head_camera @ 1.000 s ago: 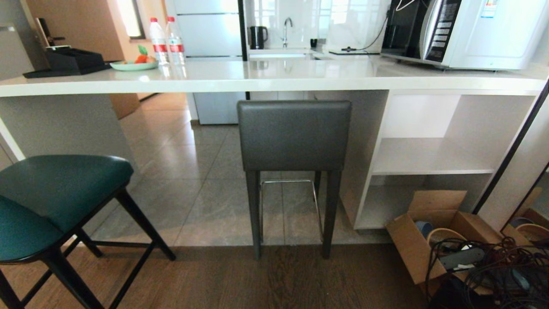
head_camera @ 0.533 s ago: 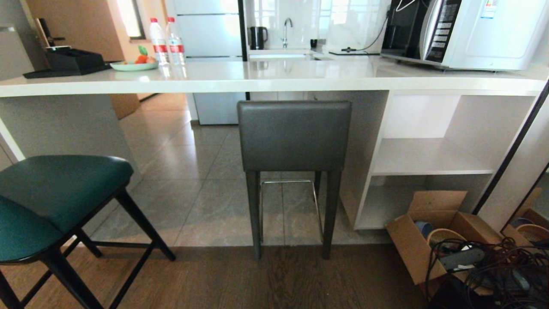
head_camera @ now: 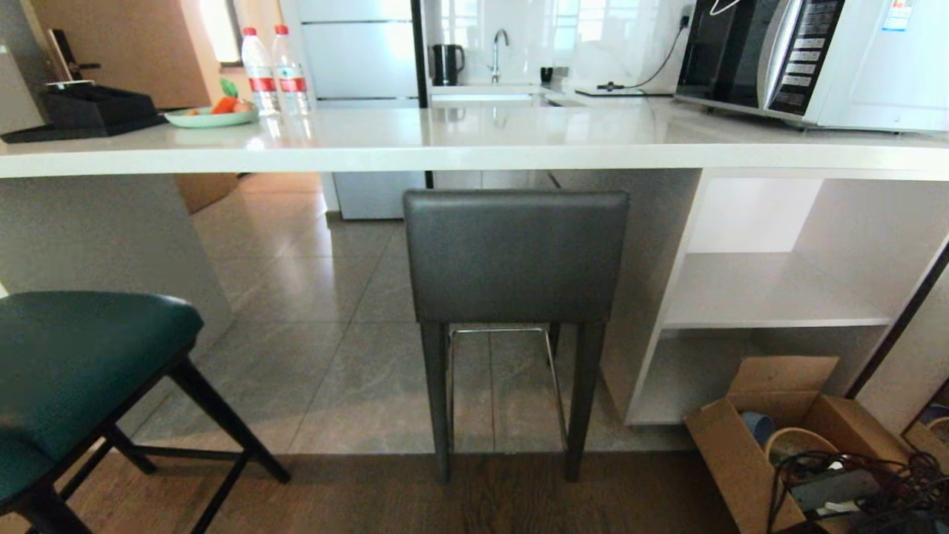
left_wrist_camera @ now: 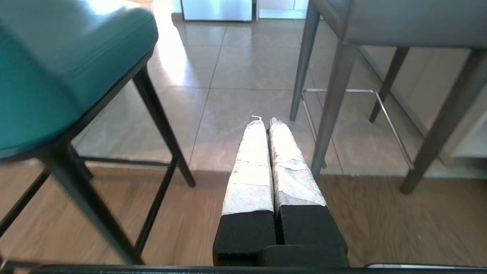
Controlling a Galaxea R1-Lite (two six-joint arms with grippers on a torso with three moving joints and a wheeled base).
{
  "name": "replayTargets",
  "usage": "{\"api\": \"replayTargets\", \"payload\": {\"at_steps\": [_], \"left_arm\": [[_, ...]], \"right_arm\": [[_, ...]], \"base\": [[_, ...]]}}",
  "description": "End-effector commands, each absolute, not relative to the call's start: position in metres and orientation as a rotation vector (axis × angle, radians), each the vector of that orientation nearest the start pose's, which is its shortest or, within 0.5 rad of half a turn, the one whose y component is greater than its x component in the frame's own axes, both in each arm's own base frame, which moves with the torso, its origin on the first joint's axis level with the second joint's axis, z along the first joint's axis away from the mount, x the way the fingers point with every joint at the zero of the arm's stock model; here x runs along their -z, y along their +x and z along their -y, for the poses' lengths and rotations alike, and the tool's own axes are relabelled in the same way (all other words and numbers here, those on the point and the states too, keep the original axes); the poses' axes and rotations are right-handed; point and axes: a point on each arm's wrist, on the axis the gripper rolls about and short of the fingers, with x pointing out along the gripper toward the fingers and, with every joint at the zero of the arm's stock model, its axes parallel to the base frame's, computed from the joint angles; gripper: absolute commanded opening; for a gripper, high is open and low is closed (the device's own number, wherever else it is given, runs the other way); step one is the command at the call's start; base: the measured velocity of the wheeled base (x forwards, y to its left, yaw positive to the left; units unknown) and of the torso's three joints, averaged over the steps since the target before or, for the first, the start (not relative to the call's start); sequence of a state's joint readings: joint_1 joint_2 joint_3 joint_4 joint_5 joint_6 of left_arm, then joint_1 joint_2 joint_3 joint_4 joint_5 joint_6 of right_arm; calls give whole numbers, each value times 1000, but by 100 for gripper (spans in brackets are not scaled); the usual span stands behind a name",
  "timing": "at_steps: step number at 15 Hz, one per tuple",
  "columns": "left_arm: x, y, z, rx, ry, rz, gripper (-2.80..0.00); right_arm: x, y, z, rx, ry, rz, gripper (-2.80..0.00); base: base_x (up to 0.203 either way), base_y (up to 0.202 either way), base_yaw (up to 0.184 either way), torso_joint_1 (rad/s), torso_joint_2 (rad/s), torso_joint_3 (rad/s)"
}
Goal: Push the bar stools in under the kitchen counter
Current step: Pull the gray chair out from under the dining table
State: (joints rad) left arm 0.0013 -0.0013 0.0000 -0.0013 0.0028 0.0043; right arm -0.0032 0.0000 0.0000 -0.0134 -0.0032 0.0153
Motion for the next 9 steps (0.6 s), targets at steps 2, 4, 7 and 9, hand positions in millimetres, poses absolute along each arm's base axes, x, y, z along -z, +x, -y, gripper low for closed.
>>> {"api": "replayTargets", "payload": {"at_steps": [2, 4, 7, 9], "left_arm": [[-75, -23, 0, -5, 5, -1, -280], [-75, -23, 0, -3, 5, 0, -280], [-75, -23, 0, -5, 5, -2, -280], [-75, -23, 0, -5, 5, -2, -280]], "right_arm": [[-76, -22, 0, 6, 15, 8, -280], [-76, -22, 0, 6, 15, 8, -280], [-76, -22, 0, 6, 15, 8, -280], [-76, -22, 0, 6, 15, 8, -280]], "base": [[193, 0, 1, 2, 1, 2], [196, 0, 2, 2, 1, 6], [196, 0, 2, 6, 3, 1], [193, 0, -1, 5, 3, 5]]}}
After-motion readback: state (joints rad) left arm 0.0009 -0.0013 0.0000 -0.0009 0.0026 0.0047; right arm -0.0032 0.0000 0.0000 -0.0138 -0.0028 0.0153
